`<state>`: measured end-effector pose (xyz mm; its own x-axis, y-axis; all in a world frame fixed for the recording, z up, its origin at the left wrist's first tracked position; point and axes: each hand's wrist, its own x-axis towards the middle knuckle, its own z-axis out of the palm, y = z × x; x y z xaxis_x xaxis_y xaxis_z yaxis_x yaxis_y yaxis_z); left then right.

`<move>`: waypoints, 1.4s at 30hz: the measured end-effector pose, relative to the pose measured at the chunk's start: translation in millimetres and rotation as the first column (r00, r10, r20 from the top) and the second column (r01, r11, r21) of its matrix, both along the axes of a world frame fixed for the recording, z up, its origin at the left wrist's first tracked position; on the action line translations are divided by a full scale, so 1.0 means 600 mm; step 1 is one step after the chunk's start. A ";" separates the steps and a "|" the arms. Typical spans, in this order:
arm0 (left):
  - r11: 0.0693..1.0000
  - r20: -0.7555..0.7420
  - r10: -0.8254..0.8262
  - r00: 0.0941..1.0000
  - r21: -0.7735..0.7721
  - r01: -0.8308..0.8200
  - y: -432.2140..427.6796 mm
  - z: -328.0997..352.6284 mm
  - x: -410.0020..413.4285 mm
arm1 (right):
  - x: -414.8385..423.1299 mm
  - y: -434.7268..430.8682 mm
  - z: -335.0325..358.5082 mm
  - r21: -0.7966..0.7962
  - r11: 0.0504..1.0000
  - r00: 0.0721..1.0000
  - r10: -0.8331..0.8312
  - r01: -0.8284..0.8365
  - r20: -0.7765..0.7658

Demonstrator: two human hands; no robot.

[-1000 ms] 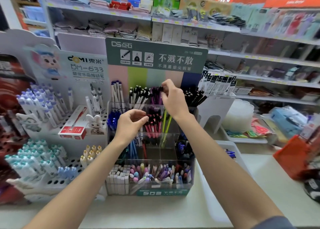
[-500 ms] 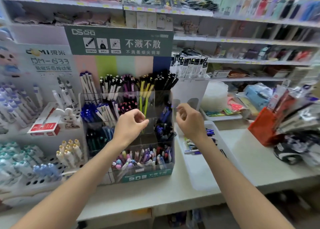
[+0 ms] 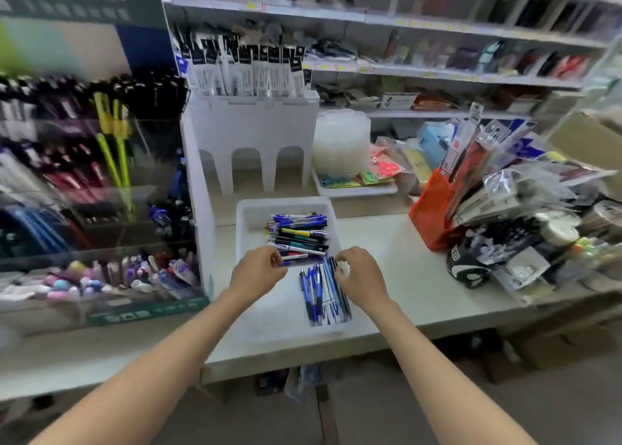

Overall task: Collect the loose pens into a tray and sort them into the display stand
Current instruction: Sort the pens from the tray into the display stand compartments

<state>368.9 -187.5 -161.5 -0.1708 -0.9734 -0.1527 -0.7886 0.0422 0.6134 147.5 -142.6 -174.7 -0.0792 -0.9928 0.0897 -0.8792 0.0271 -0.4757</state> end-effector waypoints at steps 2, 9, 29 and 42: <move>0.991 0.023 0.047 0.999 0.121 -0.049 0.007 -0.049 -0.032 | -0.027 0.006 -0.025 0.001 1.000 0.998 -0.020 0.019 0.056; 0.947 0.101 0.146 0.984 0.275 -0.169 0.018 -0.127 -0.137 | -0.046 0.023 -0.083 0.096 0.995 0.954 -0.021 -0.008 0.300; 0.920 0.204 0.115 0.972 0.349 -0.181 0.009 -0.127 -0.182 | -0.059 0.024 -0.111 0.082 0.993 0.863 -0.113 0.083 0.492; 0.899 0.203 0.179 0.963 0.364 -0.244 0.024 -0.128 -0.173 | -0.055 0.025 -0.106 0.075 0.995 0.904 -0.091 0.066 0.418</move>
<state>265.4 -173.2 -238.4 0.0913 -0.8444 -0.5279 -0.8414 -0.3490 0.4126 114.6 -127.7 -238.5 -0.1745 -0.9843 -0.0267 -0.5919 0.1266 -0.7960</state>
